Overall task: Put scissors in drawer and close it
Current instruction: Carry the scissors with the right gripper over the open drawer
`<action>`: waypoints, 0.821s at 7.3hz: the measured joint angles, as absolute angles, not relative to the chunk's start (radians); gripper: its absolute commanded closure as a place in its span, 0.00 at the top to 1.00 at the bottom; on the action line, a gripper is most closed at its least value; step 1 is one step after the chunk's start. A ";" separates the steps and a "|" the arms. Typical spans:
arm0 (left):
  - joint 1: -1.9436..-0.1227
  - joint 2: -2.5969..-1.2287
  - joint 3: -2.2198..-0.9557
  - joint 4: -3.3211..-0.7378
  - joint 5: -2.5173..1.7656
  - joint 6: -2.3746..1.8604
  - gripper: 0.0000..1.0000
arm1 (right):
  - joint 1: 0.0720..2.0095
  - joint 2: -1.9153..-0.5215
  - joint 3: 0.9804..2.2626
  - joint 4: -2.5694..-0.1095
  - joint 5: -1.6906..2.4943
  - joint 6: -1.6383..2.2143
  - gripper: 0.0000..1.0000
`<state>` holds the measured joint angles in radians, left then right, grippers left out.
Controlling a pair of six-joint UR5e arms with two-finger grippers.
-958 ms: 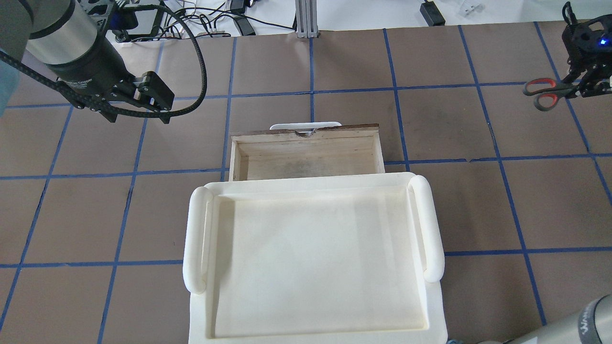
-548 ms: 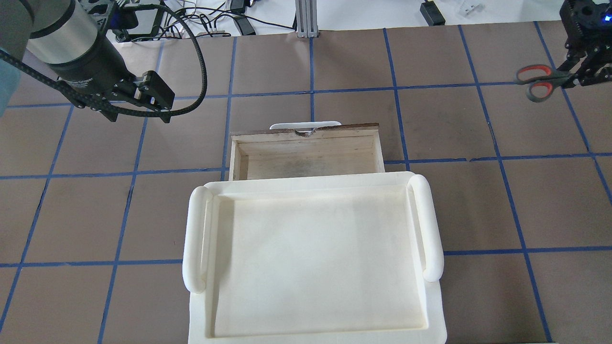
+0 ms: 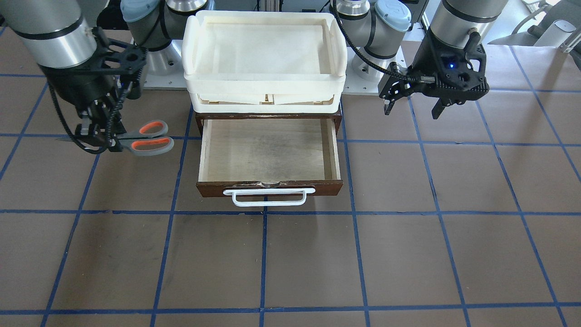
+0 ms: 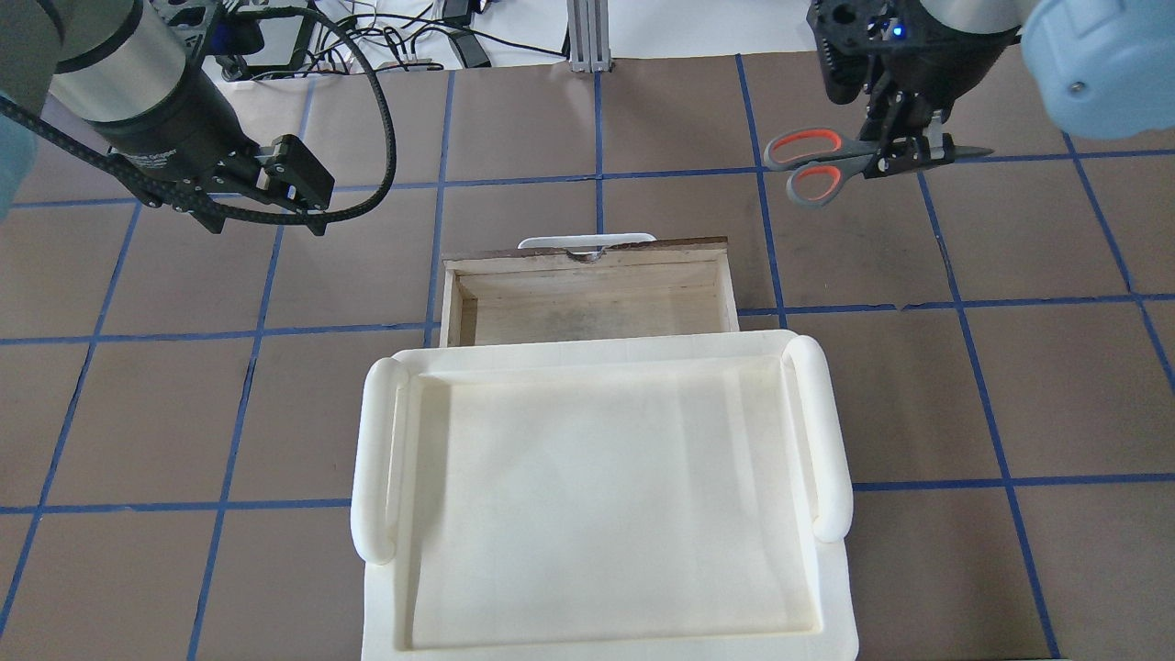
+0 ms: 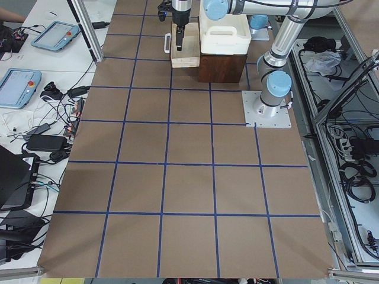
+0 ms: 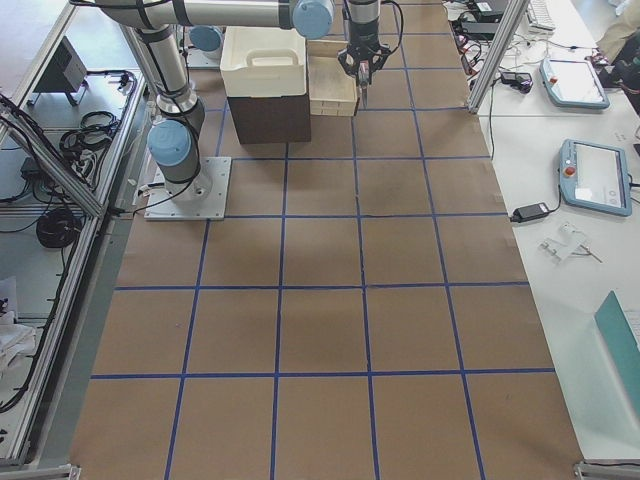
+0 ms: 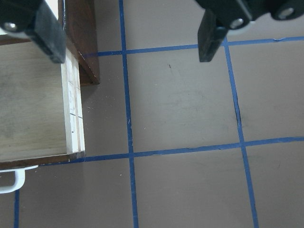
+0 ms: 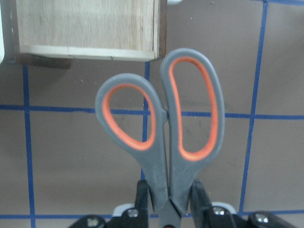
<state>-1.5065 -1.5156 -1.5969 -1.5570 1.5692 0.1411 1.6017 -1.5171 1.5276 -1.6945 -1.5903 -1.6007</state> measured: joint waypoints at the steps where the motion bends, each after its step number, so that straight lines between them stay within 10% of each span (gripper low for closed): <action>1: -1.506 -1.516 -1.597 -1.557 1.569 0.141 1.00 | 1.667 -1.508 1.527 -1.696 -1.588 -1.542 0.00; 6: -1.506 -1.516 -1.598 -1.557 1.569 0.141 1.00 | 1.948 -1.370 1.526 -1.806 -1.587 -1.304 0.00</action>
<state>-1.5064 -1.5156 -1.5984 -1.5570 1.5692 0.1411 1.9482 -1.3704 1.5256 -1.8059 -1.5875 -1.3045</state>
